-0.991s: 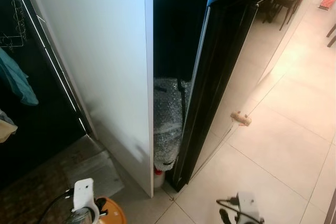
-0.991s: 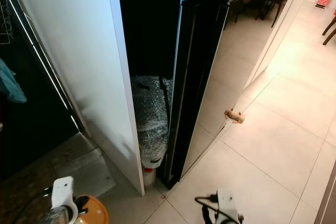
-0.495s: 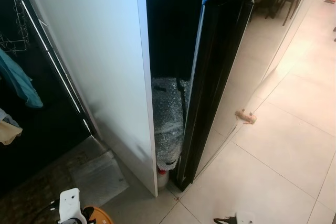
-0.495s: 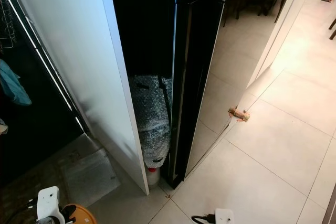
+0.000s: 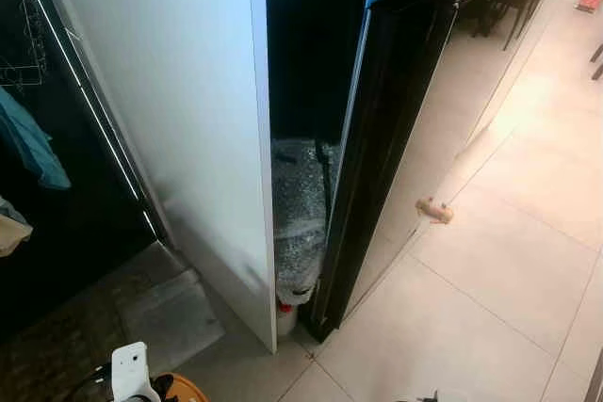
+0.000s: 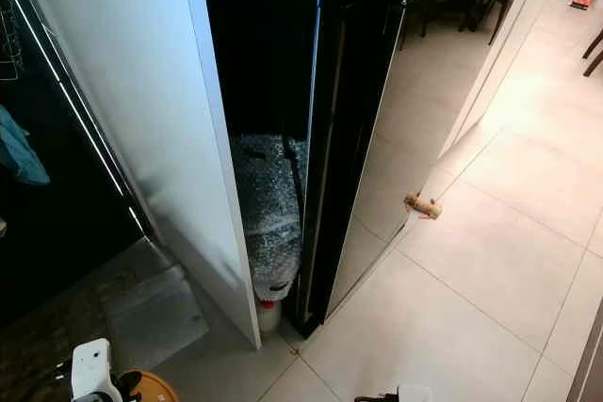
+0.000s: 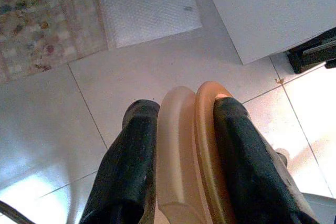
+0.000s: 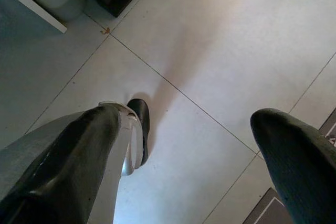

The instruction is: Restocking fridge

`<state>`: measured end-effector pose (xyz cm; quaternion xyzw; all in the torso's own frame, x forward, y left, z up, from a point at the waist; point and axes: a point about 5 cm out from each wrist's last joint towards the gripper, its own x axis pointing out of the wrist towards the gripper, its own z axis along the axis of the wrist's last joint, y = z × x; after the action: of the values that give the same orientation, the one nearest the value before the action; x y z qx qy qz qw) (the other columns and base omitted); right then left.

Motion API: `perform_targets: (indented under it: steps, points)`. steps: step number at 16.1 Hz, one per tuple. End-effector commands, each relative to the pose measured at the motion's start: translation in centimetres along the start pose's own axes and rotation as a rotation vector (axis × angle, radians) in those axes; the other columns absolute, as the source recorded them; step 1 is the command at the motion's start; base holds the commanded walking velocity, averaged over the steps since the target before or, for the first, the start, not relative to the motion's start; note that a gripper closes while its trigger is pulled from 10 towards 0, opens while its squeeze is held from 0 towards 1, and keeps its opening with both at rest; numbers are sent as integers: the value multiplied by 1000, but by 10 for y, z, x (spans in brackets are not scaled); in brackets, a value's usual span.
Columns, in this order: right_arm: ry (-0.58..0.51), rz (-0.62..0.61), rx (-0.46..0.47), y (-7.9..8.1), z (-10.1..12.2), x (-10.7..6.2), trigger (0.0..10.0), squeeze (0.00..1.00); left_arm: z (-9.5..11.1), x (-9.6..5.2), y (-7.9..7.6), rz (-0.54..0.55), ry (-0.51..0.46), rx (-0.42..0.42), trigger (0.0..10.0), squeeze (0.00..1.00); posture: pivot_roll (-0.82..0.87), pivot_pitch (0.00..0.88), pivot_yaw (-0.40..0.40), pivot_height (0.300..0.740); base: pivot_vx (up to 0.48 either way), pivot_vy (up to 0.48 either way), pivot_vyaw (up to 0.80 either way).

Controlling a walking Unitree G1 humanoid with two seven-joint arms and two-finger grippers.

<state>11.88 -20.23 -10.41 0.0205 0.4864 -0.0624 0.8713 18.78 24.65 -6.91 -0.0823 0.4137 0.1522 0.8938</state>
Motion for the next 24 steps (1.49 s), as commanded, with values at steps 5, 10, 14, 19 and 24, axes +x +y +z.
perform_targets:
  steps: [5, 10, 14, 19, 24]
  points:
    - [-13, -15, 40, 0, 0, 0, 10000, 0, -5, 0, -3, 9, 17, -19, 10000, 0, -59, 0, -2, 740, 0, 0, 0]
    - [-2, -18, 78, 0, -3, -1, 10000, 0, -6, 0, -7, -15, 31, 2, 10000, 0, -70, 0, 11, 740, 0, 0, 0]
    - [-6, -19, 75, -2, -5, -2, 10000, 0, -6, 1, -13, -18, 42, 3, 10000, 0, -67, 0, 7, 740, 0, 0, 0]
    - [-1, -20, 79, -3, -6, -2, 10000, 0, -7, 1, -16, -18, 44, 0, 10000, 0, -62, 0, 3, 740, 0, 0, -160]
    - [2, -11, 54, -3, -5, -2, 10000, 0, -7, 1, -16, -13, 47, -11, 10000, 0, -55, 0, -1, 740, 0, 0, -795]
